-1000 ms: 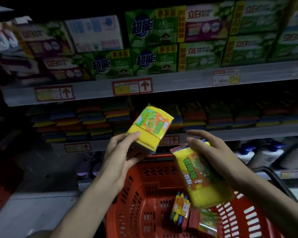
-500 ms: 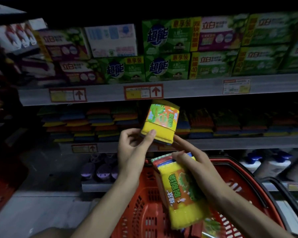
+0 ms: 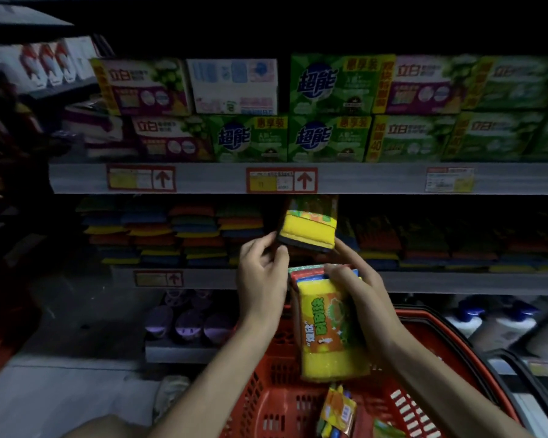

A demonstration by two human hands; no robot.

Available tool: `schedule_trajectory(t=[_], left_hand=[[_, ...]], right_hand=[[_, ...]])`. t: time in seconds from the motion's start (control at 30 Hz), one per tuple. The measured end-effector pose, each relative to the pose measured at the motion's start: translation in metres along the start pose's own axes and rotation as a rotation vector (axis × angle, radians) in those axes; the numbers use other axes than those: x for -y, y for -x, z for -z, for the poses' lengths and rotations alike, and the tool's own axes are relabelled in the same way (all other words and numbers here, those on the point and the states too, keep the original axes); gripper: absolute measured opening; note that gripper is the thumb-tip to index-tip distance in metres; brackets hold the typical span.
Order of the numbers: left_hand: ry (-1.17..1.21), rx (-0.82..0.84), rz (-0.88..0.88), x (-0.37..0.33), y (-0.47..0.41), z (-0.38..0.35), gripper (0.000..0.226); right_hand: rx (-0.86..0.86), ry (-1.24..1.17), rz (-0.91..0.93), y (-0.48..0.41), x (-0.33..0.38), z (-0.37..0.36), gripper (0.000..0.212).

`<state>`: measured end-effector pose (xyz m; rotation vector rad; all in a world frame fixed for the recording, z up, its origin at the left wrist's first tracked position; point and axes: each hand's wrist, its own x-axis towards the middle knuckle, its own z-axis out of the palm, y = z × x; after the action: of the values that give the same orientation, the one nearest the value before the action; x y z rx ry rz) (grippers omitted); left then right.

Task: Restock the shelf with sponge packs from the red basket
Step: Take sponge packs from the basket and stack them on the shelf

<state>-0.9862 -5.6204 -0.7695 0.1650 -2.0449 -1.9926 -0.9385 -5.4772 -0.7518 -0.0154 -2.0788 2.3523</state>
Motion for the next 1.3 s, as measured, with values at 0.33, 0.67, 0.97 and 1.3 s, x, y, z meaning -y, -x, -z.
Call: schedule_trajectory(t=[0.33,0.67,0.97,1.3], left_hand=[[0.094,0.018,0.220,0.007,-0.020,-0.001,0.056],[-0.025,-0.045,0.199,0.014,-0.043,0.002,0.057],[-0.089,-0.061,0.203,0.018,-0.044,-0.001,0.056],[-0.072,-0.038,0.203,0.008,-0.038,0.001,0.046]], right_hand=[[-0.076,-0.046,0.008,-0.039,-0.006,-0.014,0.059],[-0.022,-0.059,-0.051,-0.051,-0.016,-0.013,0.085],[0.000,0.012,-0.112,-0.055,-0.025,-0.006,0.099],[0.007,0.095,-0.061,-0.061,-0.022,-0.003,0.106]])
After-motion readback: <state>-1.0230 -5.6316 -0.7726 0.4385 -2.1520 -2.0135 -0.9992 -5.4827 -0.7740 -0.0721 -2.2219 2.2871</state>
